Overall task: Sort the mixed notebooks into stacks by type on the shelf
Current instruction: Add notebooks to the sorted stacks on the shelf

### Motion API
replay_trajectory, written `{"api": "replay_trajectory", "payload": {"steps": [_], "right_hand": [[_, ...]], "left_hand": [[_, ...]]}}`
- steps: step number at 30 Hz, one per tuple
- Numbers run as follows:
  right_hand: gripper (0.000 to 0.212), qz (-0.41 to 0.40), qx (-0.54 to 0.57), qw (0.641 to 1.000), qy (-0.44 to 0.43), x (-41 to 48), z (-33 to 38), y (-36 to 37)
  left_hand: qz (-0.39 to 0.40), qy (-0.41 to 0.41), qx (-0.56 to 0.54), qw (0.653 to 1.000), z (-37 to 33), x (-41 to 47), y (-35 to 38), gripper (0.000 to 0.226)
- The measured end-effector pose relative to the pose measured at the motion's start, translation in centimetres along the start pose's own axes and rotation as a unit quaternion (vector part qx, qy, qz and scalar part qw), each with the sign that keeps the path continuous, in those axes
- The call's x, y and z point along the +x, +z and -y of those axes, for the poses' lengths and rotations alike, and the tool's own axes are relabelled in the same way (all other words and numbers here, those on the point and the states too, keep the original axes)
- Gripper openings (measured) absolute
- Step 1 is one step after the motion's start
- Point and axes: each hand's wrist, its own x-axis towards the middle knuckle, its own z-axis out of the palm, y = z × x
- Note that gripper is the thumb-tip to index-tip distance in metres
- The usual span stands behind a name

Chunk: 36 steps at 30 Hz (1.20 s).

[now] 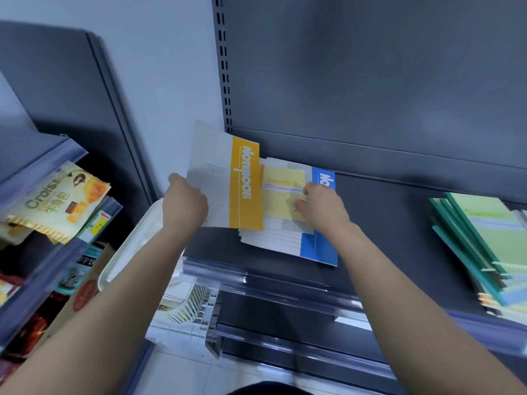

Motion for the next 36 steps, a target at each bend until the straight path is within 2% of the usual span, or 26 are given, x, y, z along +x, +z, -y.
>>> {"api": "replay_trajectory", "payload": {"steps": [1,7,13,15,19,22,24,29,32,36], "right_hand": [[0.037,0.006,0.006,1.0,0.015,0.3,0.3,0.5],[0.06,-0.003,0.018,0.994,0.11,2.6,2.6,2.4],[0.062,0.02,0.065,0.98,0.185,4.3,3.2,2.7],[0.055,0.007,0.102,0.974,0.204,4.4,3.1,2.9],[0.038,-0.052,0.175,0.956,0.231,3.6,3.0,2.3],[0.023,-0.098,0.268,0.945,0.161,2.2,2.5,0.4],[0.022,-0.14,0.292,0.937,0.129,0.6,2.1,-1.2],[0.023,-0.248,0.225,0.931,0.148,-3.8,-0.4,-4.0],[0.027,-0.304,0.213,0.913,0.171,-6.8,-2.9,-5.4],[0.039,-0.329,0.21,0.901,0.191,-9.9,-6.5,-7.1]], "left_hand": [[-0.004,0.0,-0.004,1.0,0.3,0.0,-0.3,0.009],[0.0,0.011,-0.008,1.0,1.6,0.1,-2.0,0.012],[0.009,0.016,-0.01,1.0,1.9,0.2,-2.7,0.013],[0.019,0.015,-0.025,0.999,1.8,0.1,-2.9,0.013],[0.024,0.029,-0.049,0.998,1.0,0.0,-3.0,0.018],[0.037,0.052,-0.071,0.995,0.1,-0.3,-2.7,0.019],[0.048,0.06,-0.087,0.993,-0.7,-0.7,-2.3,0.021],[0.105,0.09,-0.145,0.98,-2.6,-1.8,0.4,0.023],[0.111,0.135,-0.16,0.971,-4.4,-3.6,2.1,0.015],[0.167,0.162,-0.182,0.955,-6.7,-6.7,4.5,0.013]]}}
